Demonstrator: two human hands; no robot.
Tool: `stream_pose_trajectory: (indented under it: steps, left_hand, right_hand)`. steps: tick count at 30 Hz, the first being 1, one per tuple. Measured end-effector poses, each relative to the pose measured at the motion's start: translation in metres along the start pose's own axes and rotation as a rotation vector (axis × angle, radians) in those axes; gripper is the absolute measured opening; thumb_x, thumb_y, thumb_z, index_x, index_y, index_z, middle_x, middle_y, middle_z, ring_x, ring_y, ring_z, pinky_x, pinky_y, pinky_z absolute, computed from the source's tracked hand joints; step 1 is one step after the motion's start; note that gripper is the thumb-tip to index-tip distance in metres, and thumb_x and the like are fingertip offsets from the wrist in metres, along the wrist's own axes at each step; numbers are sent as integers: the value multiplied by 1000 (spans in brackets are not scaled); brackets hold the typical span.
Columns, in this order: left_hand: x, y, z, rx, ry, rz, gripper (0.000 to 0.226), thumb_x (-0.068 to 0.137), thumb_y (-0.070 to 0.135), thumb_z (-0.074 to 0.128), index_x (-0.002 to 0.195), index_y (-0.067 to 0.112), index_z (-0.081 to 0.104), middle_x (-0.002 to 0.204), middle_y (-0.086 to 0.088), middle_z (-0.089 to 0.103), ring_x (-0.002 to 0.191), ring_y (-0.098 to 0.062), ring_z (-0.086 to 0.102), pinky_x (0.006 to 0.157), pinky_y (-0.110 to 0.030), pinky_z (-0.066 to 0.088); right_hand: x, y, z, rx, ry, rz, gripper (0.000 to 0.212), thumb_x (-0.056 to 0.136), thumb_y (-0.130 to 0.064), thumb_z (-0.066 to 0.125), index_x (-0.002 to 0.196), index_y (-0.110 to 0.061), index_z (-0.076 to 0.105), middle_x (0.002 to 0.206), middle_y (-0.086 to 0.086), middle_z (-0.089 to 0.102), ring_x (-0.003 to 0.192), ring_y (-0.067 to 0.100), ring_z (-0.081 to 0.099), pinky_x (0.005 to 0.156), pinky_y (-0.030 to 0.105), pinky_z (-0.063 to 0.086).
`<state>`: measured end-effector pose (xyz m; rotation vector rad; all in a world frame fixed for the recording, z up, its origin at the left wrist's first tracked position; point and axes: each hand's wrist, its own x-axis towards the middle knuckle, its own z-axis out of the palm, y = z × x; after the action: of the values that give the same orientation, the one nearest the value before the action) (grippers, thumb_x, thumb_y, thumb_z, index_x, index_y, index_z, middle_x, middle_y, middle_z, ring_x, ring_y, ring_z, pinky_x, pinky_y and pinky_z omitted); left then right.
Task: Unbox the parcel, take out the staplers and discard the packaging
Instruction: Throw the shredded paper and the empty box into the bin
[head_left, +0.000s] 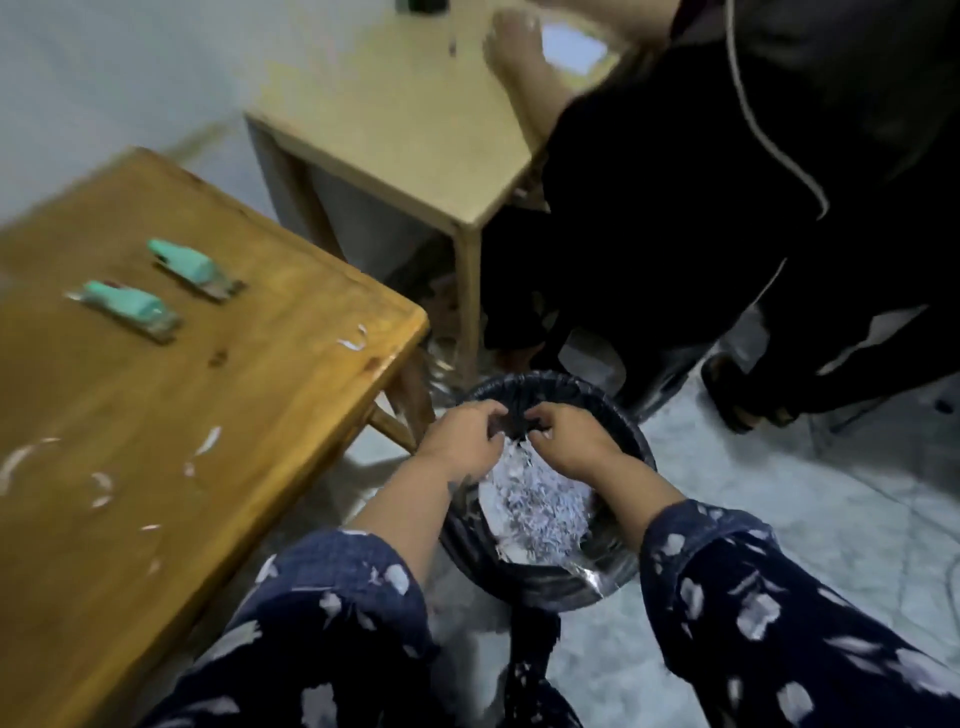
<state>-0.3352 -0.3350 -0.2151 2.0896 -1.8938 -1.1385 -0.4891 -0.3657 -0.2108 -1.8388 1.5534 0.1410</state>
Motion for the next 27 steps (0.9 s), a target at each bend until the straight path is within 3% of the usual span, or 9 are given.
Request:
stream_pose_trajectory:
  steps: [7,13,19,23,27]
  left_hand:
    - [-95,-16,-92,-58,205,24,36,90,21,56,126,22,58,124,-1,63,115,-21,58,95,-35,47]
    - [-171,-79,-129,-130,437,-111,32,92,21,55,123,26,60,131,5,58,118,-18,55,99,-31,43]
    - [-233,-162,-135,-118,663,-300,32,88,15,57,118,25,61,132,-1,52,127,-24,46,107,-42,37]
    - [-262,-192,-118,-50,714,-462,41,92,25,55,133,25,50,141,2,45,135,-19,36,112,-41,28]
    - [-277,-205,-101,0,703,-536,51,99,35,42,147,24,31,156,3,26,146,-17,17,119,-45,10]
  right_hand:
    - [-54,-111,-32,-50,179,-215,35,92,-23,52,126,-18,58,124,5,63,115,23,57,95,34,46]
    - [-74,-195,2,-89,134,-374,35,87,-25,52,121,-22,61,123,6,62,113,25,58,91,35,49]
    - [-76,-253,43,-157,75,-509,32,92,-23,47,122,-23,59,126,5,54,111,25,53,89,33,45]
    - [-62,-256,56,-214,66,-477,32,92,-23,44,121,-26,59,122,2,53,113,24,50,97,42,46]
    - [-49,-259,60,-293,166,-479,32,92,-24,45,122,-28,57,127,3,48,120,25,41,102,44,38]
